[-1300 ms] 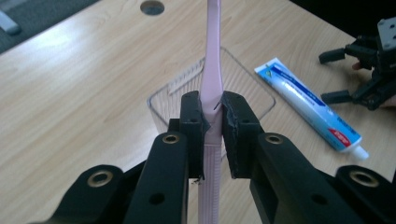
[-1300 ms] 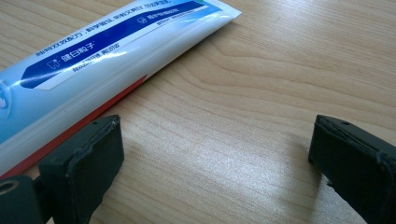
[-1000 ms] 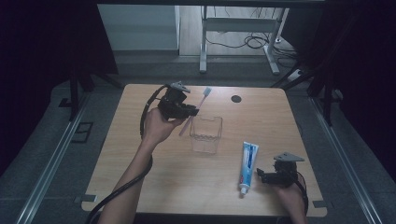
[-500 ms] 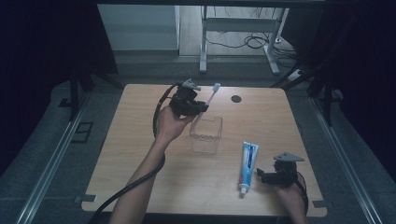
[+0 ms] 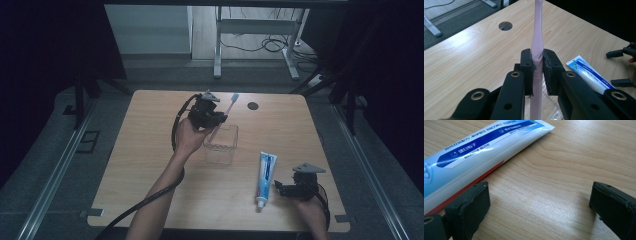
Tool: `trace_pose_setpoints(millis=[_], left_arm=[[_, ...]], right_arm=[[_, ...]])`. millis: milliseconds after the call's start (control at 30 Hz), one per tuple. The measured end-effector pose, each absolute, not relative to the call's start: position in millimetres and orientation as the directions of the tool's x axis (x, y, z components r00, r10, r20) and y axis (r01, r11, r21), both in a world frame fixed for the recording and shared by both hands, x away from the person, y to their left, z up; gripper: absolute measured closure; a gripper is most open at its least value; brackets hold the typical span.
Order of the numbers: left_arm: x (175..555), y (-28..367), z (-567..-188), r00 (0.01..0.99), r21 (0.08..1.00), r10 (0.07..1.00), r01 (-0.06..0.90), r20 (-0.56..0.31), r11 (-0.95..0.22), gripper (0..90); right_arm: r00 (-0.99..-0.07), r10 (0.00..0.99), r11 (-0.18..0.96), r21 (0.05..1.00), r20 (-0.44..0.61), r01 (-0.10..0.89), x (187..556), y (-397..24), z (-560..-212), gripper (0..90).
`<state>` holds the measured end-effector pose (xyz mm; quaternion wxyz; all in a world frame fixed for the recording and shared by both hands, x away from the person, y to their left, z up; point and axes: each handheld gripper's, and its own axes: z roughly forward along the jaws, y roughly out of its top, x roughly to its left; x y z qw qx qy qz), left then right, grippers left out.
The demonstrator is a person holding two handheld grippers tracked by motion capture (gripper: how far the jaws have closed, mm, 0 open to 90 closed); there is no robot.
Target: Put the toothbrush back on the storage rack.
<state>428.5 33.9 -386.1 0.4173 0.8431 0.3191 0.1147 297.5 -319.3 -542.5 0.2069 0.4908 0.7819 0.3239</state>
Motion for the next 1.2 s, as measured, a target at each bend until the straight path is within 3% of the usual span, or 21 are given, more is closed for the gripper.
trace_pose_setpoints(millis=[1200], left_arm=[[428,17,-446,0.76,0.728,0.645,0.484,-0.076,-0.485,79.3]], right_arm=[[-0.434,0.901,0.309,0.709,-0.005,0.633,298,-319,-543,3.0]])
